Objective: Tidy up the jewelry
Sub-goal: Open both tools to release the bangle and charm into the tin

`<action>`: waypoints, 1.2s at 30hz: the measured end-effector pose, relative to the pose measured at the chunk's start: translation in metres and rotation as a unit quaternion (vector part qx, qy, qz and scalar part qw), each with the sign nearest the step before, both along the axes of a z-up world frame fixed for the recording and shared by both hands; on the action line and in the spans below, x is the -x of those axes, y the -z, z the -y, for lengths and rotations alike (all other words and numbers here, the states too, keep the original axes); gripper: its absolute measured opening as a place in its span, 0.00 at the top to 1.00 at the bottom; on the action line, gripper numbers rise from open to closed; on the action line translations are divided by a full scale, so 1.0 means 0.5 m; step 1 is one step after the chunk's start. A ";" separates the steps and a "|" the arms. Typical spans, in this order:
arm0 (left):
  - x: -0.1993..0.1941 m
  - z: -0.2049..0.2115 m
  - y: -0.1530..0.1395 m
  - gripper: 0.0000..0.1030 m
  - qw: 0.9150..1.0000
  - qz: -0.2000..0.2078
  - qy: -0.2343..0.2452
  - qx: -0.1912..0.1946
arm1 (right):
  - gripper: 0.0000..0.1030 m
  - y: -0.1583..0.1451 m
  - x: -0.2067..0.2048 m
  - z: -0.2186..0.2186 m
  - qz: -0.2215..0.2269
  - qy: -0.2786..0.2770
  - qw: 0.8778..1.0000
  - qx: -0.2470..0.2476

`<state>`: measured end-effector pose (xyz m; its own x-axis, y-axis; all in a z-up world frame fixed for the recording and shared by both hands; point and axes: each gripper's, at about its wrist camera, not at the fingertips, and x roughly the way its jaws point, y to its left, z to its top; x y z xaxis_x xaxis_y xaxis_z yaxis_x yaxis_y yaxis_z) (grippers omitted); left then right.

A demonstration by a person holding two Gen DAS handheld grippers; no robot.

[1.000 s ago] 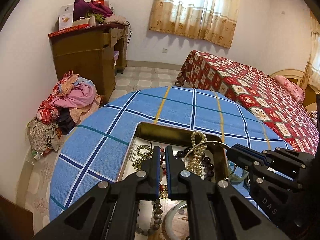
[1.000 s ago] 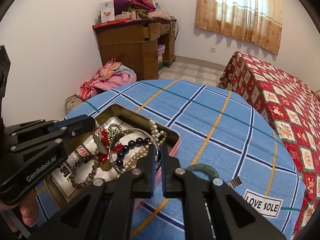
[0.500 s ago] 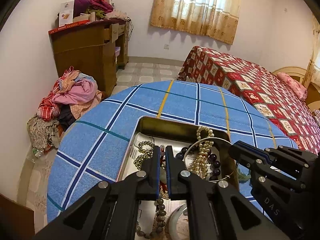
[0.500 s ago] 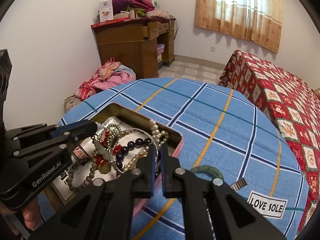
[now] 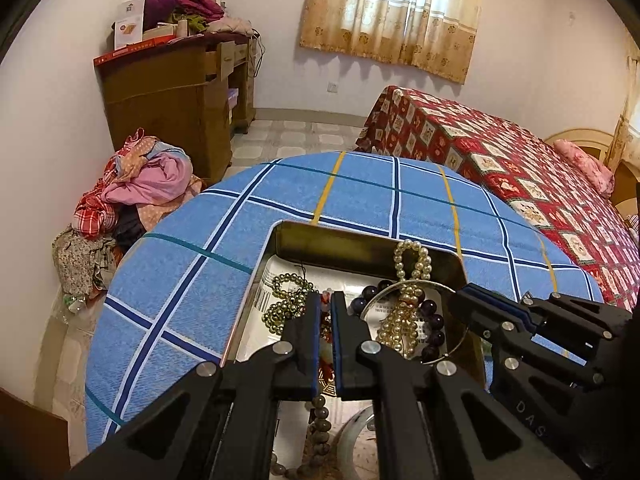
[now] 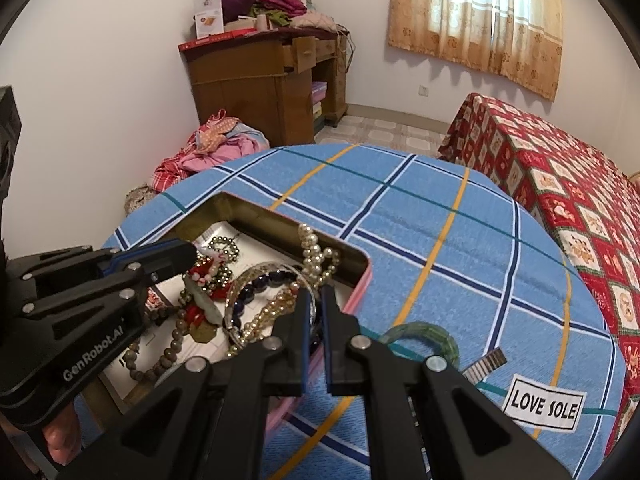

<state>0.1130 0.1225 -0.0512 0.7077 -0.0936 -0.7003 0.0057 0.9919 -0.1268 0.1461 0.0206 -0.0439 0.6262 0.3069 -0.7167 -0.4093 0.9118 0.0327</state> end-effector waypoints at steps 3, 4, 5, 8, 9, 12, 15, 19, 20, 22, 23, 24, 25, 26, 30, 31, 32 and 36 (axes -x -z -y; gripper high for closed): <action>0.001 0.001 0.001 0.96 1.000 0.000 0.000 -0.001 | 0.93 0.000 0.000 -0.001 0.000 0.000 1.000 0.000; 0.001 0.001 0.001 0.96 1.000 0.000 0.000 -0.001 | 0.93 0.001 0.001 -0.001 0.000 -0.001 1.000 0.000; 0.001 0.000 0.001 0.96 1.000 0.000 0.000 0.000 | 0.93 0.001 0.002 -0.002 0.000 -0.001 1.000 0.001; 0.001 0.001 0.001 0.96 1.000 -0.001 0.000 -0.001 | 0.93 0.002 0.003 -0.006 -0.001 -0.002 1.000 0.001; 0.000 0.000 0.001 0.96 1.000 -0.001 0.000 0.000 | 0.93 0.003 0.004 -0.006 0.000 -0.002 1.000 0.001; 0.001 0.001 0.004 0.96 1.000 -0.001 0.001 -0.002 | 0.93 0.004 0.006 -0.008 -0.001 -0.003 1.000 0.002; 0.001 0.003 0.006 0.96 1.000 0.000 0.000 -0.003 | 0.93 0.008 0.007 -0.013 -0.003 -0.005 1.000 0.004; 0.003 0.000 0.009 0.95 1.000 -0.005 -0.004 -0.001 | 0.93 0.010 0.011 -0.020 0.006 -0.006 1.000 0.017; 0.003 -0.002 0.009 0.95 1.000 -0.006 -0.005 0.005 | 0.92 0.009 0.012 -0.019 0.006 -0.006 1.000 0.016; 0.003 -0.009 0.011 0.79 1.000 -0.011 -0.009 0.009 | 0.91 0.010 0.012 -0.019 0.003 -0.007 1.000 0.014; 0.004 -0.012 0.011 0.69 1.000 -0.012 -0.017 0.006 | 0.89 0.009 0.013 -0.018 0.004 -0.007 1.000 0.012; 0.006 -0.014 0.010 0.45 1.000 -0.012 -0.024 0.004 | 0.87 0.008 0.016 -0.017 0.005 -0.008 1.000 0.011; 0.012 -0.017 0.006 0.42 1.000 -0.001 -0.022 0.013 | 0.83 0.005 0.017 -0.018 0.007 -0.009 1.000 0.010; 0.015 -0.018 0.002 0.40 1.000 0.003 -0.021 0.019 | 0.76 0.002 0.020 -0.018 0.009 -0.011 1.000 0.008; 0.021 -0.011 -0.008 0.39 1.000 0.009 -0.022 0.008 | 0.66 -0.007 0.031 -0.013 0.018 -0.007 1.000 0.006; 0.022 -0.011 -0.009 0.39 1.000 0.008 -0.022 0.013 | 0.64 -0.009 0.030 -0.010 0.017 -0.005 1.000 0.004; 0.023 -0.012 -0.010 0.39 1.000 0.007 -0.022 0.015 | 0.62 -0.010 0.030 -0.007 0.017 -0.001 1.000 0.002; 0.036 -0.009 -0.016 0.39 0.999 0.011 -0.028 0.017 | 0.58 -0.012 0.036 0.017 0.016 0.010 1.000 -0.002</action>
<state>0.0950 0.1269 -0.0432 0.7281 -0.0764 -0.6812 -0.0468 0.9859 -0.1606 0.1280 0.0119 -0.0380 0.6547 0.2970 -0.6951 -0.3915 0.9199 0.0243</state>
